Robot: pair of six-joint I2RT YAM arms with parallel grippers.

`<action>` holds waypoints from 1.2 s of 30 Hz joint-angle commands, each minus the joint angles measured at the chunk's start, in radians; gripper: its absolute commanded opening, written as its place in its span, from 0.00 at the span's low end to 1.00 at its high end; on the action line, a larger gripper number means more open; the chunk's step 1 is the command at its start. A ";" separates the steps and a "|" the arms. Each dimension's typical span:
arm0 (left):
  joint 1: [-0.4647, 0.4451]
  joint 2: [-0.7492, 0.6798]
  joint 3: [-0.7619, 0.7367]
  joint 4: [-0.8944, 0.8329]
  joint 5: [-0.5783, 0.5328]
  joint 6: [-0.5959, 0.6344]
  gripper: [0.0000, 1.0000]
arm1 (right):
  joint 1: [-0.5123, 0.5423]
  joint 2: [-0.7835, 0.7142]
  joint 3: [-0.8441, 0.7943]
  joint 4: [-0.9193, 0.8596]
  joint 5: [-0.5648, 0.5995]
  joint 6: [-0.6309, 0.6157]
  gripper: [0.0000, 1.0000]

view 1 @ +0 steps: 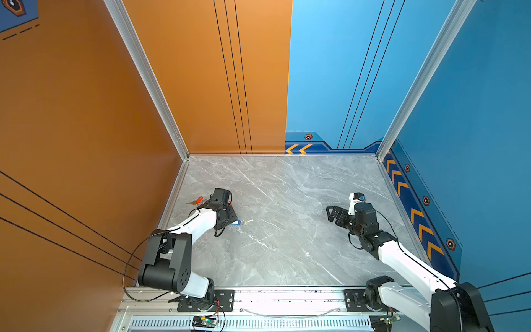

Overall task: Put the keys on the keyring
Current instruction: 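Lower the left gripper and pinch the split rings at the plate's edge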

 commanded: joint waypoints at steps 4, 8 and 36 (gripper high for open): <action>0.001 -0.084 -0.030 -0.029 -0.125 0.002 0.47 | 0.005 0.008 0.030 -0.018 0.019 -0.015 0.98; 0.056 -0.126 -0.073 -0.026 -0.110 -0.013 0.43 | 0.007 0.014 0.031 -0.015 0.015 -0.013 0.98; -0.047 -0.158 -0.115 -0.021 -0.156 0.028 0.24 | 0.010 0.042 0.040 -0.013 0.009 -0.013 0.98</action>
